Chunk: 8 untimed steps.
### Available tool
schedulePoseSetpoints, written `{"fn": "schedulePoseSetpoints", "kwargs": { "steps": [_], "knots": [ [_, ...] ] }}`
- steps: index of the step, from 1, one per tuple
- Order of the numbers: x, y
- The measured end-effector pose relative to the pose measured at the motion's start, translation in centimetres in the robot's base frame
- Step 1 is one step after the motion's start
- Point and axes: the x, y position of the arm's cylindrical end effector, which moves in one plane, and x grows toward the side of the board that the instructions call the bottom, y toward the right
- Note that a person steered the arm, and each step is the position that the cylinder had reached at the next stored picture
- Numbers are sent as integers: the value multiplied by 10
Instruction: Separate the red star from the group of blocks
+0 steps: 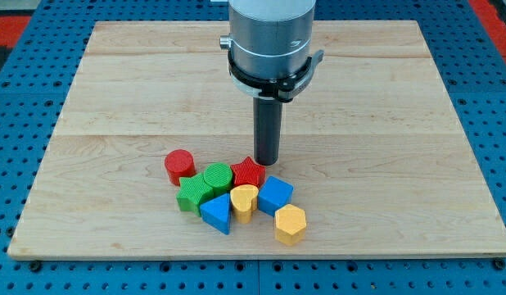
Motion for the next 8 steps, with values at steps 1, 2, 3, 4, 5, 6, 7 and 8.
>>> {"fn": "schedulePoseSetpoints", "kwargs": {
  "steps": [1, 2, 3, 4, 5, 6, 7, 8],
  "knots": [
    [0, 2],
    [-1, 2],
    [-29, 20],
    [-2, 87],
    [87, 114],
    [131, 95],
    [125, 41],
    [98, -6]
  ]
}}
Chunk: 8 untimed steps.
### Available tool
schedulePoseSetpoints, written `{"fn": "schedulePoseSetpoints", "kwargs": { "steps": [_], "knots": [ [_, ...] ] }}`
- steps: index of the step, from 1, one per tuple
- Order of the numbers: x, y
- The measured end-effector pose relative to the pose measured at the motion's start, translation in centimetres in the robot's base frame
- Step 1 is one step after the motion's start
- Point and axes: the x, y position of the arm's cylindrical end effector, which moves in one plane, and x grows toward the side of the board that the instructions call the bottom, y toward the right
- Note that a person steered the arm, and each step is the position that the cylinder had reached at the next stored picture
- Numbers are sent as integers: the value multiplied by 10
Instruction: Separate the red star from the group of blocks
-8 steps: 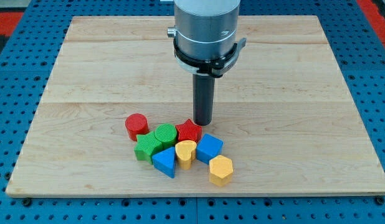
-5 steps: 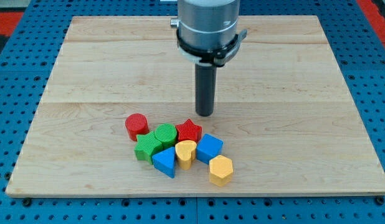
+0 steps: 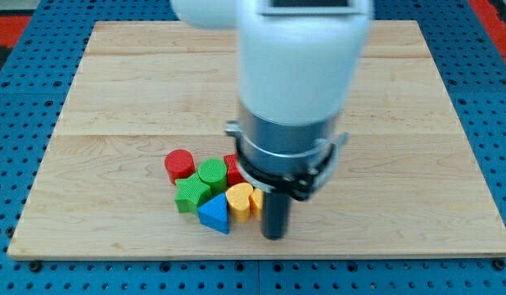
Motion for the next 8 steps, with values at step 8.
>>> {"fn": "schedulePoseSetpoints", "kwargs": {
  "steps": [8],
  "knots": [
    [-8, -9]
  ]
}}
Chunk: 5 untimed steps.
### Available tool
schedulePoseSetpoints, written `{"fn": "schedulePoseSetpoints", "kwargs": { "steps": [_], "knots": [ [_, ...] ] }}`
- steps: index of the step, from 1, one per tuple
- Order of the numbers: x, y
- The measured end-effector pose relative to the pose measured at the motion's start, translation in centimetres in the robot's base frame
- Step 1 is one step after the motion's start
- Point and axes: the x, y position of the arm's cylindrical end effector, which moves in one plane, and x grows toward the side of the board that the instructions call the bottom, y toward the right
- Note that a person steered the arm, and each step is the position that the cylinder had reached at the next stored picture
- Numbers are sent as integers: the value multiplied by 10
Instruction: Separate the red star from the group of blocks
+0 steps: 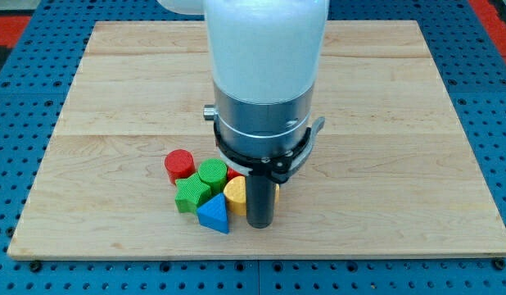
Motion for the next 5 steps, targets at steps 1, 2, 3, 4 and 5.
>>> {"fn": "schedulePoseSetpoints", "kwargs": {
  "steps": [1, 2, 3, 4, 5],
  "knots": [
    [-6, -11],
    [-22, -12],
    [-56, -15],
    [-106, -35],
    [-135, -37]
  ]
}}
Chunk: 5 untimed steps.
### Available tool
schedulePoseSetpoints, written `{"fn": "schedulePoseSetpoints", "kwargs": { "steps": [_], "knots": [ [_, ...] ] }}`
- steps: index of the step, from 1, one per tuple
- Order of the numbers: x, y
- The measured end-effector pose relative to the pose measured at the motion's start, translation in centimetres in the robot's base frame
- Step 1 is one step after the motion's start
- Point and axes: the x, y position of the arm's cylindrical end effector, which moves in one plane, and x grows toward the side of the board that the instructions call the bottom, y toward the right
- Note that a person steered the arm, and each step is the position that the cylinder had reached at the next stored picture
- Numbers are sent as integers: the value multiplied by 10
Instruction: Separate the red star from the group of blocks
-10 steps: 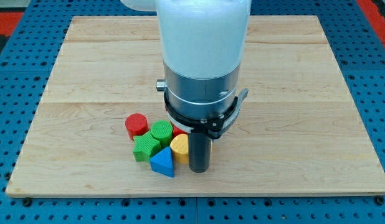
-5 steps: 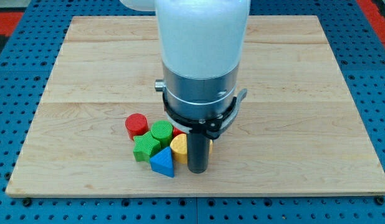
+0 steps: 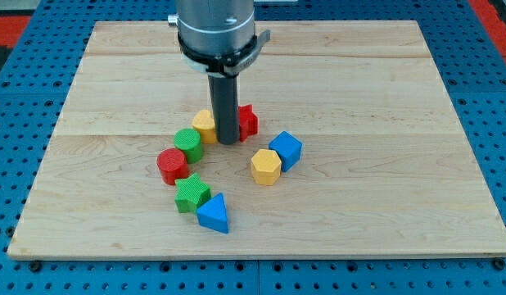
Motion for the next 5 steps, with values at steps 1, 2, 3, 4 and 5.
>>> {"fn": "schedulePoseSetpoints", "kwargs": {
  "steps": [1, 2, 3, 4, 5],
  "knots": [
    [-23, -4],
    [-23, -4],
    [-20, 17],
    [-26, 45],
    [-53, 68]
  ]
}}
